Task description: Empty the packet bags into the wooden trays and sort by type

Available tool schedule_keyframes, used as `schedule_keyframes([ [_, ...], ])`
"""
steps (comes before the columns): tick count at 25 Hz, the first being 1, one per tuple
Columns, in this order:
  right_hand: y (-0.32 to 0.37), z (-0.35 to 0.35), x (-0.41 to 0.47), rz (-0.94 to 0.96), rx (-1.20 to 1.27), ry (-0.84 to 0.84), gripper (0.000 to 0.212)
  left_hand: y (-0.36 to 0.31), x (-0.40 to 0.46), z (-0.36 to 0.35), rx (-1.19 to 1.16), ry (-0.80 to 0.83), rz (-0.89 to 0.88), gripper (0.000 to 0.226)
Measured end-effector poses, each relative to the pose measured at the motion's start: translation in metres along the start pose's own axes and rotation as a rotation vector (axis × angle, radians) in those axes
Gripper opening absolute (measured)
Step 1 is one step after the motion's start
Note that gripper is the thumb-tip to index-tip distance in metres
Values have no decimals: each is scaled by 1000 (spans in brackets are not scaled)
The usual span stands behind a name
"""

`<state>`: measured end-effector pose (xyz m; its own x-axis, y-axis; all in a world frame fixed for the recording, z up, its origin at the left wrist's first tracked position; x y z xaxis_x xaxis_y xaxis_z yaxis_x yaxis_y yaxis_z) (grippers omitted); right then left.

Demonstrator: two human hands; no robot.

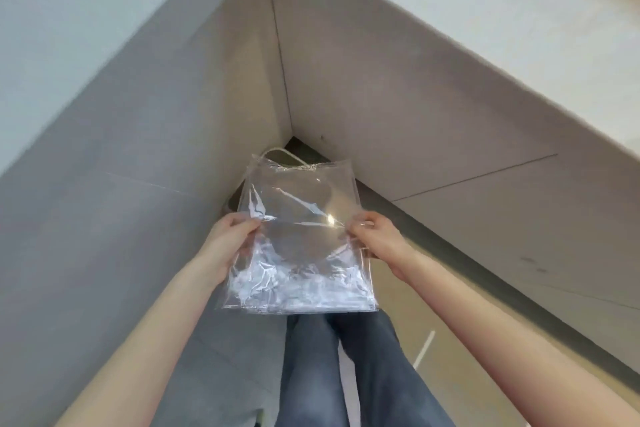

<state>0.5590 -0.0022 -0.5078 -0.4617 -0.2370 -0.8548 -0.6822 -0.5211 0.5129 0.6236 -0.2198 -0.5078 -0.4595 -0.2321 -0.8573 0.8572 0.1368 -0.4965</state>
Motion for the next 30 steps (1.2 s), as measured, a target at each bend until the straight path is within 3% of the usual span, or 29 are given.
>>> schedule_keyframes([
  [5,-40,-17,110,-54,-56,0,20,44,98,-2,-37,-21,38,38],
  [10,-58,-27,195,-37,-247,59,30,96,180,-9,24,-116,77,57],
  [17,-61,-32,272,-63,-508,61,36,115,249,-17,287,-111,60,44],
  [24,-49,-31,256,-58,-700,130,48,96,246,-24,430,-68,66,55],
  [30,-18,-18,178,8,-881,98,49,51,174,-28,689,-22,-19,57],
])
Point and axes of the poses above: each hand's wrist, its own x-axis towards the middle knuckle, its own z-axis out of the back of the hand, y = z × x, the point moved 1 cm from there along x, towards the middle knuckle, and after that the axes turned 8 degrees about y, right-handed, at the moved point
